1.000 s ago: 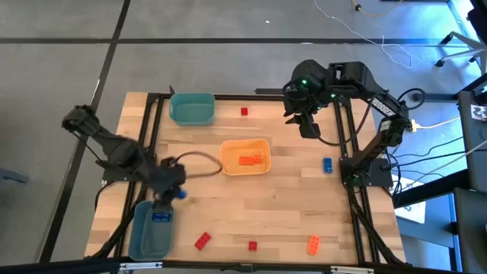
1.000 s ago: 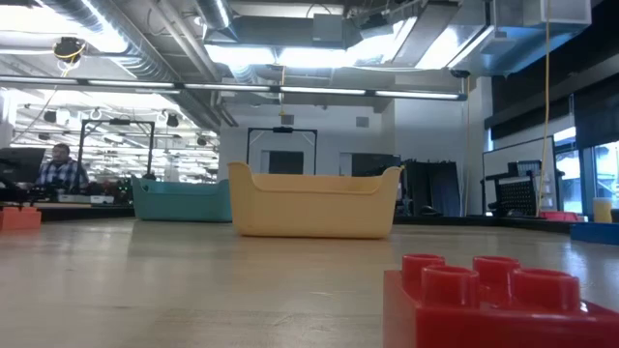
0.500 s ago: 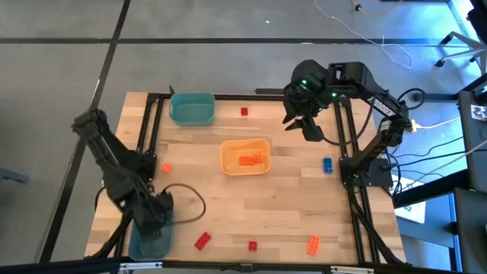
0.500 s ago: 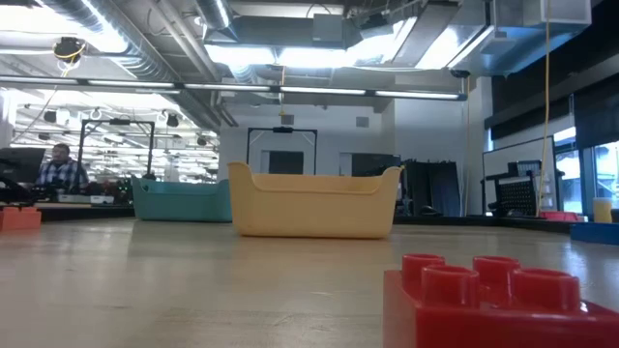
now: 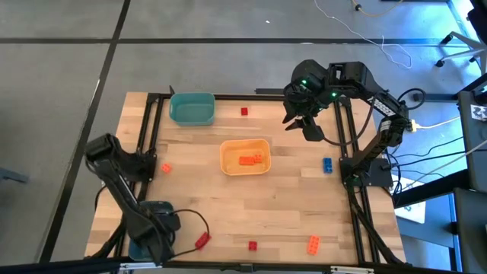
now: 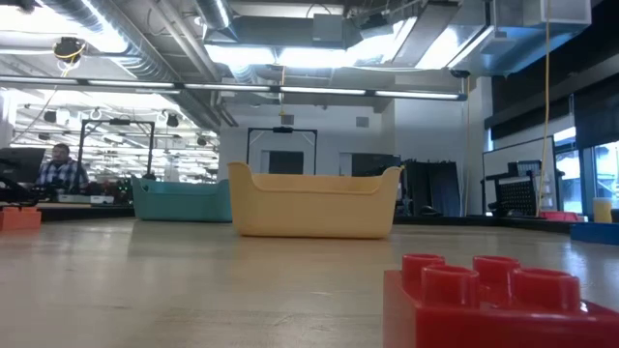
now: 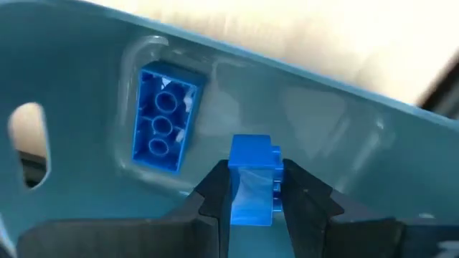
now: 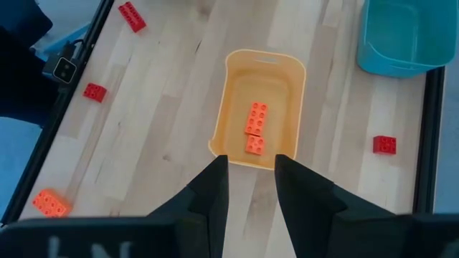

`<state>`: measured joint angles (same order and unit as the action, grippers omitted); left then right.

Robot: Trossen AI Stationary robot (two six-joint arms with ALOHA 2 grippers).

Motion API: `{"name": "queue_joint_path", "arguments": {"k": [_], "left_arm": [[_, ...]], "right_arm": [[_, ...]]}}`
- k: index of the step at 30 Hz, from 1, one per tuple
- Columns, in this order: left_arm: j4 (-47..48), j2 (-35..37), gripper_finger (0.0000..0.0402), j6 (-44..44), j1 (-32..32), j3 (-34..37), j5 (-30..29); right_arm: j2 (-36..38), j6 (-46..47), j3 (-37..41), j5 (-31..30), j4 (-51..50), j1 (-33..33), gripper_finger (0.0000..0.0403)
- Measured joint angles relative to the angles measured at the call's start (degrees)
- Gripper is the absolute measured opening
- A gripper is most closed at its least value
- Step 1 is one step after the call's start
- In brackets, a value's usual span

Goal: Sort & place blocks by color
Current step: Put the top blue 4 stud game piece into the blue bin

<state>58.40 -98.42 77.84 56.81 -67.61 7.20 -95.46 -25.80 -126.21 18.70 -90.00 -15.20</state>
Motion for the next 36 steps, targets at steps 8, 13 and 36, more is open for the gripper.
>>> {"name": "queue_joint_path", "arguments": {"k": [8, 13, 36], "left_arm": [[-6.2, -5.4, 0.0084, -0.4, 0.2, 0.0, -0.2], [-6.3, -5.9, 0.0084, -0.4, 0.2, 0.0, -1.0], [-6.5, -4.4, 0.014, 3.0, -1.3, 0.0, -1.3]], "right_arm": [[0.0, 0.0, 0.0, 0.0, 0.0, 0.0, 0.0116], [0.0, 0.0, 0.0, 0.0, 0.0, 0.0, 0.0116], [0.0, 0.2, 0.0, 0.0, 0.0, 0.0, 0.0116]]}}
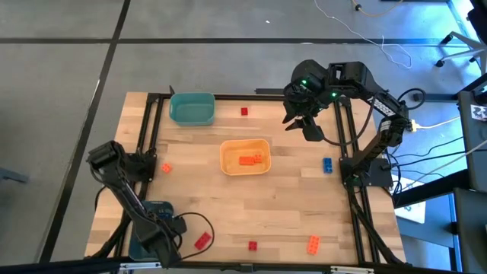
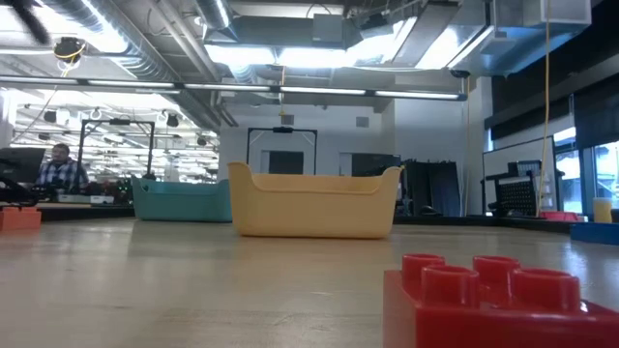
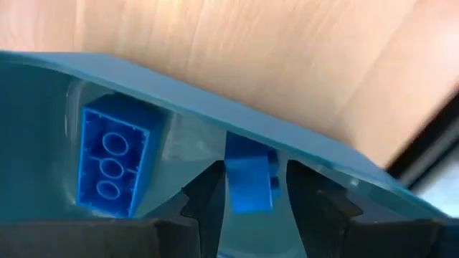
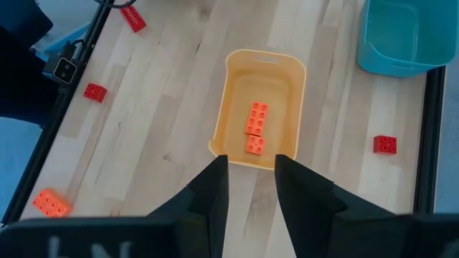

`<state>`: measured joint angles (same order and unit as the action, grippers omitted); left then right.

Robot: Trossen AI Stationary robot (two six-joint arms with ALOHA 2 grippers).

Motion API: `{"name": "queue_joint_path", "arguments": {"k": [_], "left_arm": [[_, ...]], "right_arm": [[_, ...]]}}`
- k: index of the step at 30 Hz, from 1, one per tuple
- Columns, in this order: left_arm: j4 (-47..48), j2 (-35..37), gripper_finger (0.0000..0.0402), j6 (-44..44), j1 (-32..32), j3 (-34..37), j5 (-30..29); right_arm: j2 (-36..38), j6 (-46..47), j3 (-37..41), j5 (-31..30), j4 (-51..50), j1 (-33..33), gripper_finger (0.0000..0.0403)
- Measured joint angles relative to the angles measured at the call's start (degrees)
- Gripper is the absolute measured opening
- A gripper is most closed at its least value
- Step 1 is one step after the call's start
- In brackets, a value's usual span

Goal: Sort & place blocks by color
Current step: Put the top blue 4 stud game piece into the blue bin, then put the top red 4 stud game piece into the green bin

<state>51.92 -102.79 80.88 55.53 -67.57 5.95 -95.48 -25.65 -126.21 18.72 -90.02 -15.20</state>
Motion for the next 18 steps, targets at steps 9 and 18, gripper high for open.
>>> {"name": "queue_joint_path", "arguments": {"k": [9, 18], "left_arm": [[2.4, 7.0, 0.0141, -0.3, -1.2, 0.0, -5.5], [9.8, 9.1, 0.0141, -0.3, -0.8, -0.1, -4.8]], "right_arm": [[0.0, 0.0, 0.0, 0.0, 0.0, 0.0, 0.0116], [0.0, 0.0, 0.0, 0.0, 0.0, 0.0, 0.0116]]}}
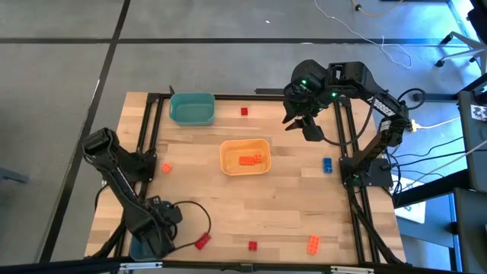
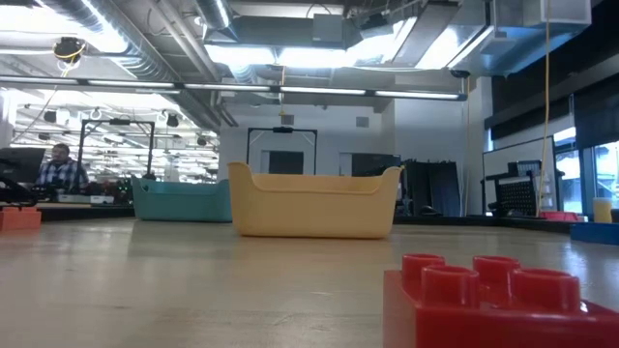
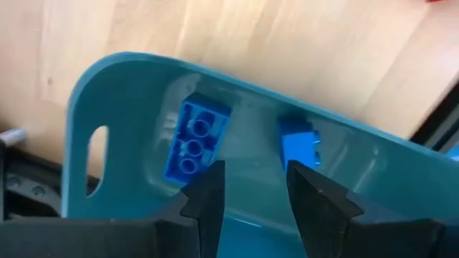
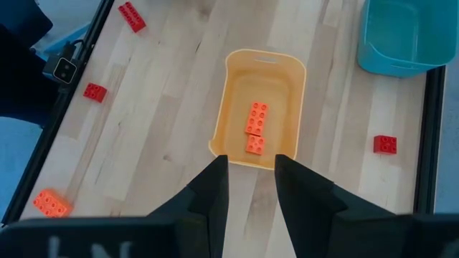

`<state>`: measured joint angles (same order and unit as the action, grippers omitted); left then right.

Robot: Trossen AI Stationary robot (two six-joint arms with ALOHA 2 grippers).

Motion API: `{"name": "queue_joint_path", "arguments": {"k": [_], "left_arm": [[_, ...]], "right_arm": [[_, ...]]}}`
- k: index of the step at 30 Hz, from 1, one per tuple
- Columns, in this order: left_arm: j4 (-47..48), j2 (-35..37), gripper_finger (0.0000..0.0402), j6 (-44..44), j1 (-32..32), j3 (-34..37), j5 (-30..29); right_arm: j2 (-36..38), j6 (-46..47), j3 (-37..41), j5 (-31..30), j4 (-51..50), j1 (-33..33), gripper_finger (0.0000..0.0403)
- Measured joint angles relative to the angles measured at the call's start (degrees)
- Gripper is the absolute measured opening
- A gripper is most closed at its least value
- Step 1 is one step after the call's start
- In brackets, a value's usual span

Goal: Sort & place blocks by color
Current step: Put the top red 4 stud game piece into the green bin

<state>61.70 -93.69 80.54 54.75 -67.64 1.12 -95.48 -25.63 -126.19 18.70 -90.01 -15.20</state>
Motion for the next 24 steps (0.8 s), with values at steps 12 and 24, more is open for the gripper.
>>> {"name": "queue_joint_path", "arguments": {"k": [12, 24], "left_arm": [[12.9, 11.7, 0.0141, 16.1, -5.3, 0.0, -10.5], [17.1, 20.6, 0.0141, 37.6, -15.6, 0.0, -14.8]], "right_arm": [[0.0, 1.2, 0.0, 0.0, 0.0, 0.0, 0.0116], [0.0, 2.8, 0.0, -0.1, 0.0, 0.0, 0.0116]]}}
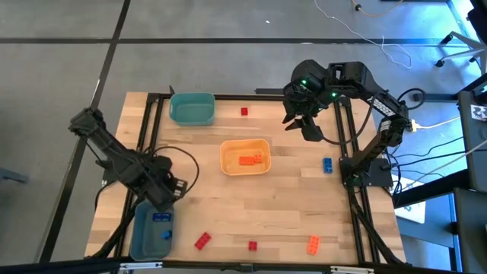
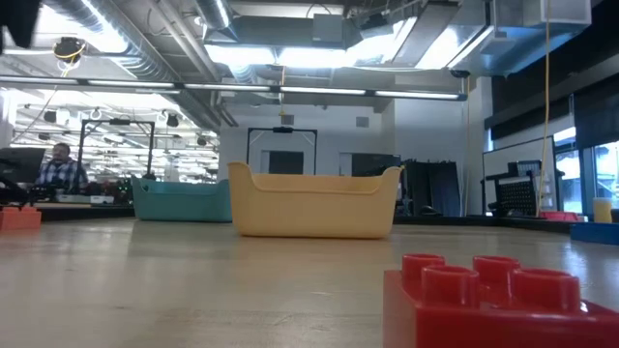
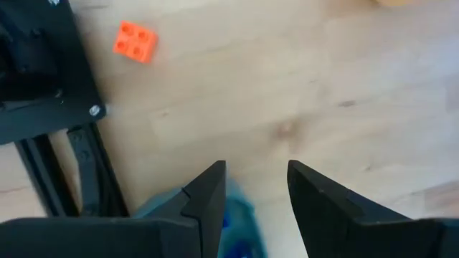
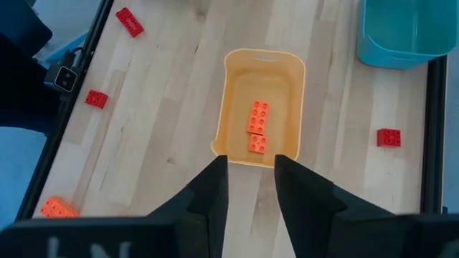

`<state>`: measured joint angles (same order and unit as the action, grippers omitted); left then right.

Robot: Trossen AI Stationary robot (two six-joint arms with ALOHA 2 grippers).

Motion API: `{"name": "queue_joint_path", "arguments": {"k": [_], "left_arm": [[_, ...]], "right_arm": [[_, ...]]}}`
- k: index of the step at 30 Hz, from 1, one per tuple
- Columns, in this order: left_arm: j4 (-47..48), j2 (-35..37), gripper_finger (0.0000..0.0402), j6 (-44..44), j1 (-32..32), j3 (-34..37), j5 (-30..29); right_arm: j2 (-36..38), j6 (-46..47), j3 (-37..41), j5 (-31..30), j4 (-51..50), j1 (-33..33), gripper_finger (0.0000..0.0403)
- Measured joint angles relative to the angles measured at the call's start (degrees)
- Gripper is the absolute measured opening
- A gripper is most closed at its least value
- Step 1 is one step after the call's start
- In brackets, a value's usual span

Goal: Sort & place blocks by color
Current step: Put the top red 4 stud game piece into the green bin

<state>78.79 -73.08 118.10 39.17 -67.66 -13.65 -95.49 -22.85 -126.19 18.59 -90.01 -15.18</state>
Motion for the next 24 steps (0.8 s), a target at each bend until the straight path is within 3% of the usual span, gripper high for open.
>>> {"name": "queue_joint_path", "arguments": {"k": [7, 10, 14, 19, 24], "left_arm": [[0.2, 0.0, 0.0141, -5.9, -5.3, 0.0, 1.5], [0.3, 0.0, 0.0141, -6.0, -7.7, 0.0, 1.7], [0.2, 0.0, 0.0141, -8.5, -10.9, 0.0, 1.1], [0.2, 0.0, 0.0141, -17.1, -15.0, 0.0, -3.4], [0.2, 0.0, 0.0141, -25.7, -19.8, 0.0, -3.8]], "right_arm": [[0.0, -0.2, 0.0, -0.3, 0.0, 0.0, 0.0116], [0.0, 0.4, 0.0, -3.3, 0.0, -0.4, 0.0116], [-0.1, 6.3, 0.0, -4.0, 0.0, -2.7, 0.0116], [-0.1, 15.6, 0.0, -4.0, 0.0, -6.5, 0.0116], [1.0, 22.5, 2.2, -3.8, 0.1, -8.6, 0.0116]]}}
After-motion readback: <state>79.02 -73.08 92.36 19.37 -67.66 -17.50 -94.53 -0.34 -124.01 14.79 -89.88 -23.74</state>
